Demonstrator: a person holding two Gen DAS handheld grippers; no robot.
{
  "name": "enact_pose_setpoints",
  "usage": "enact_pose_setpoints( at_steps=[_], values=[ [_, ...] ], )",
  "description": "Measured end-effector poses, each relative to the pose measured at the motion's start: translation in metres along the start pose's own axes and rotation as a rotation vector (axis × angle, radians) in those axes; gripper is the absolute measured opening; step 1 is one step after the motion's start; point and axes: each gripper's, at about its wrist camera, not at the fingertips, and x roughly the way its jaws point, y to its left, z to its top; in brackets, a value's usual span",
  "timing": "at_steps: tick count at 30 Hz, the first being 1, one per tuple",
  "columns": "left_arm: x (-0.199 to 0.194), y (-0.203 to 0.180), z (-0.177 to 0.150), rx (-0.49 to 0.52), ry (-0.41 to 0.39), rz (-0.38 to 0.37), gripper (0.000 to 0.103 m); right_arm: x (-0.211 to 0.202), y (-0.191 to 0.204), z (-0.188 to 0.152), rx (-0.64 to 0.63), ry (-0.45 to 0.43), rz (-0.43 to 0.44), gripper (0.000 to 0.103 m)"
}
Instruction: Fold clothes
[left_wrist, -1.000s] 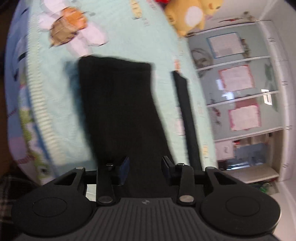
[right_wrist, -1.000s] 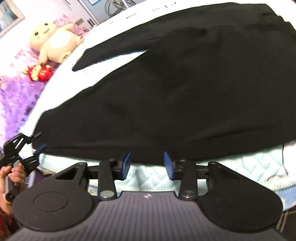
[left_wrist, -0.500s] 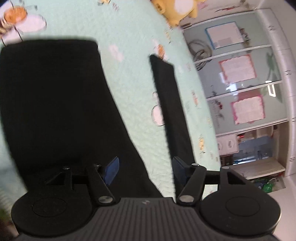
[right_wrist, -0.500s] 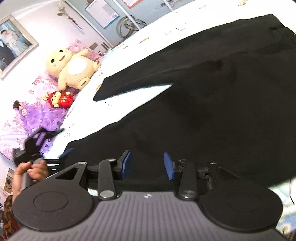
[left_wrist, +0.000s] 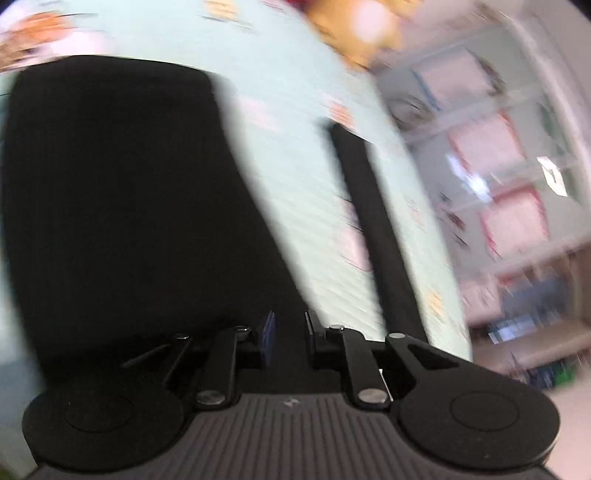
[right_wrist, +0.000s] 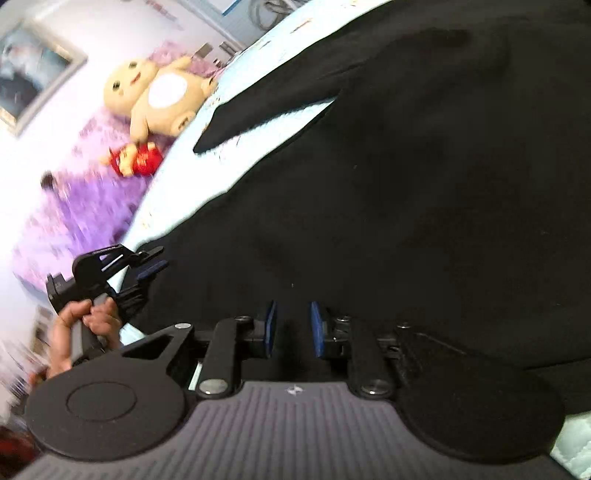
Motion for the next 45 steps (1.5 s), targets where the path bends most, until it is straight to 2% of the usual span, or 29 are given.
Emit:
enact_pose_setpoints(
  at_steps=[2, 4, 9, 11, 13, 16, 18, 19, 23, 24, 26, 27, 29, 31, 33, 38, 40, 41, 42, 45],
  values=[
    [0.016, -0.033, -0.009, 0.077, 0.066, -0.044, 0.028, -0.007, -0.003, 0.012, 0.017, -0.036, 0.01, 0.023],
    [0.037, -0.06, -0.015, 0.13, 0.134, -0.097, 0.031, -0.013, -0.003, 0.029, 0.021, -0.083, 0.011, 0.023],
    [0.089, -0.1, -0.02, 0.18, 0.218, -0.129, 0.034, -0.007, 0.0, 0.085, -0.02, -0.172, -0.028, 0.023],
    [0.106, -0.102, -0.018, 0.193, 0.221, -0.134, 0.041, 0.007, 0.001, 0.111, -0.036, -0.196, -0.052, 0.023],
    [0.12, -0.096, -0.016, 0.193, 0.224, -0.133, 0.044, 0.024, 0.002, 0.139, -0.046, -0.218, -0.078, 0.023],
    [0.133, -0.075, -0.015, 0.178, 0.206, -0.107, 0.044, 0.056, 0.001, 0.184, -0.042, -0.242, -0.109, 0.023],
    [0.13, -0.062, -0.018, 0.153, 0.202, -0.08, 0.04, 0.082, 0.0, 0.213, -0.046, -0.255, -0.147, 0.023],
    [0.129, -0.061, -0.017, 0.147, 0.197, -0.09, 0.037, 0.094, 0.0, 0.225, -0.036, -0.26, -0.164, 0.023],
    [0.122, -0.06, -0.009, 0.13, 0.152, -0.11, 0.042, 0.137, -0.012, 0.259, 0.028, -0.285, -0.199, 0.023],
    [0.12, -0.056, -0.005, 0.107, 0.136, -0.112, 0.042, 0.148, -0.018, 0.262, 0.049, -0.279, -0.207, 0.023],
    [0.115, -0.047, 0.002, 0.048, 0.11, -0.117, 0.042, 0.172, -0.034, 0.254, 0.137, -0.176, -0.174, 0.022],
    [0.11, -0.043, 0.007, 0.019, 0.088, -0.123, 0.042, 0.18, -0.039, 0.244, 0.17, -0.142, -0.134, 0.015],
    [0.102, -0.038, 0.014, -0.002, 0.034, -0.114, 0.047, 0.176, -0.036, 0.224, 0.153, -0.132, -0.084, 0.015],
    [0.094, -0.035, 0.018, -0.003, -0.016, -0.096, 0.049, 0.167, -0.025, 0.217, 0.093, -0.126, -0.102, 0.015],
    [0.093, -0.033, 0.018, 0.0, -0.008, -0.092, 0.049, 0.165, -0.017, 0.219, 0.086, -0.157, -0.09, 0.02],
    [0.092, -0.032, 0.016, 0.012, -0.006, -0.097, 0.051, 0.168, -0.001, 0.232, 0.117, -0.264, -0.036, 0.02],
    [0.091, -0.029, 0.017, 0.012, -0.002, -0.098, 0.051, 0.184, -0.005, 0.231, 0.155, -0.269, -0.039, 0.027],
    [0.091, -0.026, 0.017, 0.008, 0.003, -0.097, 0.051, 0.199, -0.012, 0.226, 0.208, -0.207, -0.06, 0.025],
    [0.091, -0.023, 0.018, 0.004, 0.008, -0.097, 0.051, 0.209, -0.016, 0.218, 0.235, -0.143, -0.073, 0.0],
    [0.092, -0.024, 0.018, 0.006, 0.012, -0.101, 0.051, 0.204, -0.004, 0.216, 0.141, -0.028, -0.06, 0.0]
  ],
)
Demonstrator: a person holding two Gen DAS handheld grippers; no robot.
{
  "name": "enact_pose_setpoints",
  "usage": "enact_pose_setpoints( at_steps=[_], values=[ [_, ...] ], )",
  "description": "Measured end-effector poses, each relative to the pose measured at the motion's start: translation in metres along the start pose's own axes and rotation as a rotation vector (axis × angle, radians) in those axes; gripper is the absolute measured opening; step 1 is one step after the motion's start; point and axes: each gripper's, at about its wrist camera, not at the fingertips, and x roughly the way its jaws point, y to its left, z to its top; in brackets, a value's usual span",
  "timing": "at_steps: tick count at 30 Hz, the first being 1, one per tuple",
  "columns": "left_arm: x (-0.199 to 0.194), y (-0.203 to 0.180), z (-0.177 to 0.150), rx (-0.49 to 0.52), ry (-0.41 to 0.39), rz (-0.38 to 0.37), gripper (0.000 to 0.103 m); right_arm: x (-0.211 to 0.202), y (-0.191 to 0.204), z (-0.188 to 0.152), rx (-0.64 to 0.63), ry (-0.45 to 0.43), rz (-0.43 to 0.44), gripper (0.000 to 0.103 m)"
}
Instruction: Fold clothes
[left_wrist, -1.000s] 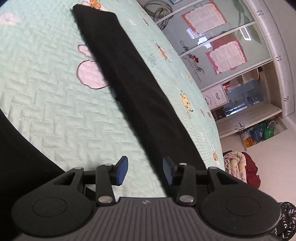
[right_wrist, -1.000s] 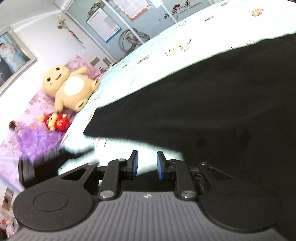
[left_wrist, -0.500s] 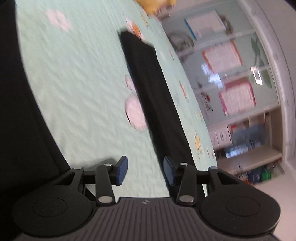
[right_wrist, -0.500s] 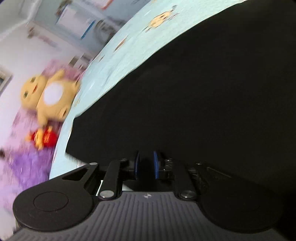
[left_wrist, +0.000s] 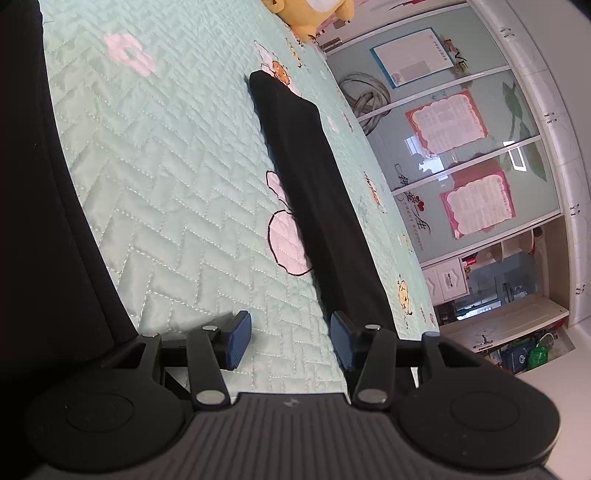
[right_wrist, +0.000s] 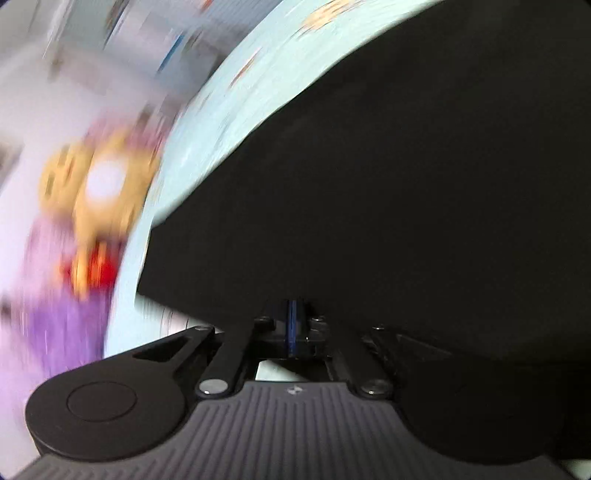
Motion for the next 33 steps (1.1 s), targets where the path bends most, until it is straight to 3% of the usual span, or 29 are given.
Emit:
enact_pose_setpoints(
  at_steps=[2, 4, 7, 8, 11, 15, 18, 21, 25, 28, 33],
  values=[
    [0.002, -0.001, 0.0, 0.012, 0.0, 0.003, 0.051, -0.004, 0.01, 0.012, -0.051, 0.036, -0.002, 0.001],
    [0.003, -0.002, -0.002, 0.022, 0.0, 0.006, 0.051, -0.006, 0.016, 0.034, -0.069, -0.058, -0.013, 0.004],
    [0.003, -0.001, -0.002, 0.017, 0.004, 0.002, 0.051, 0.012, 0.014, 0.065, 0.01, -0.177, 0.033, 0.004],
    [0.004, 0.0, -0.001, 0.011, 0.006, 0.0, 0.051, 0.024, 0.012, 0.064, 0.037, -0.153, 0.047, 0.004],
    [0.003, 0.002, 0.0, -0.006, 0.011, -0.01, 0.051, 0.061, 0.006, 0.036, 0.114, 0.024, 0.09, 0.0],
    [0.002, 0.002, 0.0, -0.006, 0.015, -0.017, 0.051, 0.058, 0.039, -0.005, -0.086, 0.129, 0.086, 0.0],
    [0.001, 0.003, 0.001, -0.017, 0.018, -0.026, 0.051, 0.06, 0.06, 0.014, -0.164, 0.063, 0.079, 0.0],
    [-0.001, 0.006, 0.003, -0.058, 0.016, -0.039, 0.051, 0.081, 0.059, 0.048, -0.086, -0.056, 0.081, 0.004],
    [-0.001, 0.008, 0.006, -0.07, 0.023, -0.047, 0.051, 0.111, 0.049, 0.025, -0.024, 0.068, 0.121, 0.0],
    [-0.001, 0.008, 0.006, -0.072, 0.027, -0.052, 0.051, 0.106, 0.072, 0.007, -0.167, 0.127, 0.086, 0.0],
    [-0.001, 0.01, 0.009, -0.089, 0.031, -0.062, 0.051, 0.107, 0.091, 0.038, -0.151, -0.035, 0.119, 0.005]
  ],
)
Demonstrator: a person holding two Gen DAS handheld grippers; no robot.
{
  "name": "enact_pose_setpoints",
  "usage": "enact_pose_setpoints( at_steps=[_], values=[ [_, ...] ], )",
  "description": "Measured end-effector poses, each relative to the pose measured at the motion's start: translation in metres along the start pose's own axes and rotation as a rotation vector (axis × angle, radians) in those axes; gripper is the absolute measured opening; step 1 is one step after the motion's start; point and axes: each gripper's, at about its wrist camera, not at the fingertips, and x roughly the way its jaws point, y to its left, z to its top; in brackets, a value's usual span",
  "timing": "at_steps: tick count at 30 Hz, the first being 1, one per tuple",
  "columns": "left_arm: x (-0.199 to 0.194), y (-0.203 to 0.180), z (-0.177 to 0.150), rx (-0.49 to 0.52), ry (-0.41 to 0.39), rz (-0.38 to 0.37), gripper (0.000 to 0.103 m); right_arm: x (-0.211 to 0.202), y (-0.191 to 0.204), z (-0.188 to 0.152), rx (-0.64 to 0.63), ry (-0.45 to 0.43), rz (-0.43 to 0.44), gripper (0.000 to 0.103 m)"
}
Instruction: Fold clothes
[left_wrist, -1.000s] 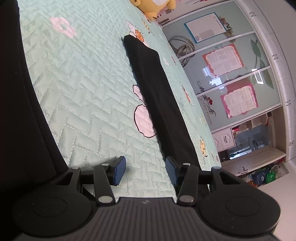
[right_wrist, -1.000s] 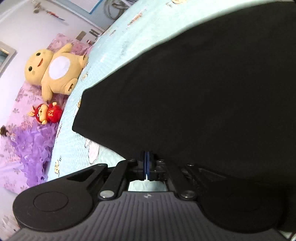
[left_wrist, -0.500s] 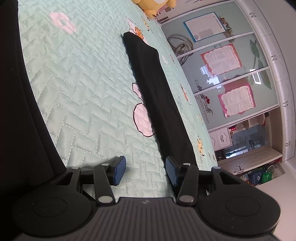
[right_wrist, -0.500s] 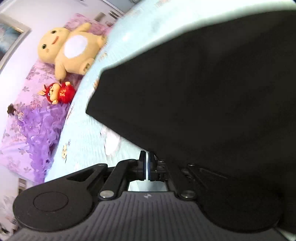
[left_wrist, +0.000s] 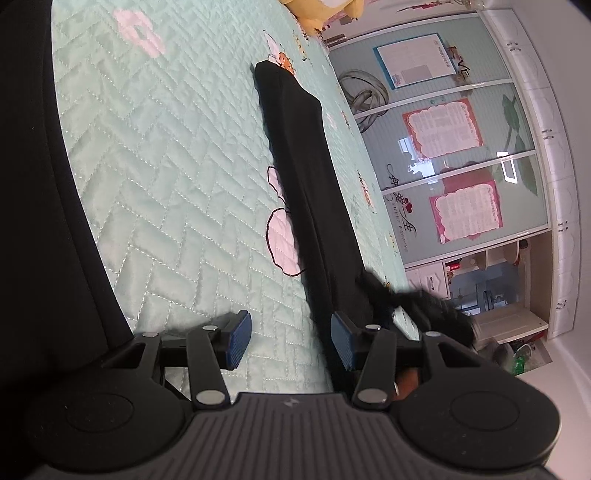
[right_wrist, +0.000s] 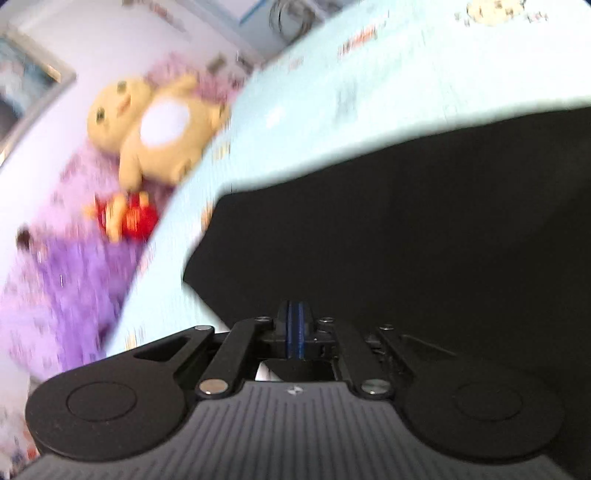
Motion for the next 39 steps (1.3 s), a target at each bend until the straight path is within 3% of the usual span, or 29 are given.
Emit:
enact_pose_setpoints(
  at_steps=[2, 4, 8, 9, 14, 18, 20, 24, 26, 27, 29, 31, 33, 35, 36, 39],
  values=[
    [0.0, 0.001, 0.001, -0.01, -0.002, -0.004, 0.051, 0.016, -0.009, -0.002, 0.056, -0.018, -0.022, 0.005],
    [0.0, 0.002, 0.002, -0.023, -0.003, -0.011, 0.051, 0.038, -0.018, -0.019, 0.123, 0.069, 0.008, 0.0],
    [0.0, 0.006, 0.004, -0.05, -0.005, -0.031, 0.051, 0.031, 0.009, -0.048, -0.022, 0.159, 0.084, 0.0],
    [0.0, 0.007, 0.005, -0.055, -0.006, -0.035, 0.051, 0.029, 0.015, -0.047, -0.049, 0.166, 0.095, 0.004],
    [-0.001, 0.009, 0.007, -0.077, -0.01, -0.042, 0.051, 0.061, 0.034, -0.043, 0.03, 0.024, 0.088, 0.005],
    [-0.014, 0.009, 0.01, -0.094, -0.083, -0.061, 0.052, 0.088, 0.045, -0.075, -0.039, 0.189, 0.165, 0.0],
    [-0.024, 0.005, 0.012, -0.066, -0.153, -0.062, 0.061, 0.092, 0.055, -0.068, -0.038, 0.164, 0.18, 0.005],
    [-0.03, 0.003, 0.015, -0.05, -0.204, -0.051, 0.063, 0.089, 0.043, -0.042, 0.029, 0.076, 0.17, 0.005],
    [-0.029, 0.006, 0.017, -0.058, -0.204, -0.035, 0.063, 0.109, 0.049, -0.044, 0.044, 0.121, 0.176, 0.005],
    [-0.028, 0.007, 0.018, -0.064, -0.201, -0.025, 0.063, 0.124, 0.056, -0.043, 0.034, 0.182, 0.192, 0.0],
    [-0.027, 0.008, 0.018, -0.066, -0.195, -0.018, 0.063, 0.139, 0.076, -0.042, -0.037, 0.234, 0.208, 0.0],
    [-0.027, 0.008, 0.019, -0.065, -0.189, -0.016, 0.063, 0.136, 0.087, -0.034, -0.076, 0.226, 0.233, 0.005],
    [-0.027, 0.007, 0.02, -0.055, -0.183, -0.009, 0.063, 0.13, 0.096, -0.025, -0.089, 0.159, 0.229, 0.007],
    [-0.026, 0.006, 0.019, -0.043, -0.182, 0.001, 0.063, 0.127, 0.09, -0.026, -0.076, 0.156, 0.142, 0.02],
    [-0.026, 0.005, 0.018, -0.035, -0.182, 0.005, 0.063, 0.128, 0.087, -0.029, -0.069, 0.177, 0.111, 0.007],
    [-0.026, 0.004, 0.016, -0.01, -0.183, 0.018, 0.063, 0.102, 0.082, -0.031, -0.056, 0.2, 0.13, 0.009]
  ],
)
